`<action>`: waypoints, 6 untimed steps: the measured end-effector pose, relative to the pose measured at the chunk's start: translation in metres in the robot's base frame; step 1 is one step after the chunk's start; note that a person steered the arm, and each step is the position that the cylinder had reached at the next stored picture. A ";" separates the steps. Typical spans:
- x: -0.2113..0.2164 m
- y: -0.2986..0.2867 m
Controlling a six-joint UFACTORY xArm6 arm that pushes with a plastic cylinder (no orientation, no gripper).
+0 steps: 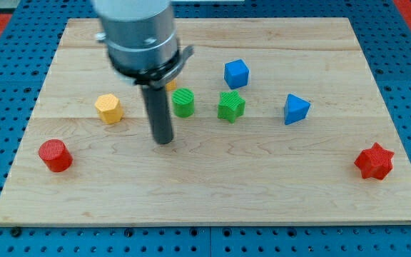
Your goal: Move your arm towards the yellow heart
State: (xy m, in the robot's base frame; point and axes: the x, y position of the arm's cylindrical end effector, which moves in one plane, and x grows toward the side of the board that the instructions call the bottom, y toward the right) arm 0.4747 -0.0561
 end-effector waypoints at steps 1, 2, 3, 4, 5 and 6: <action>-0.004 0.001; -0.004 0.001; -0.003 -0.027; -0.038 -0.038; -0.055 -0.058; -0.094 -0.058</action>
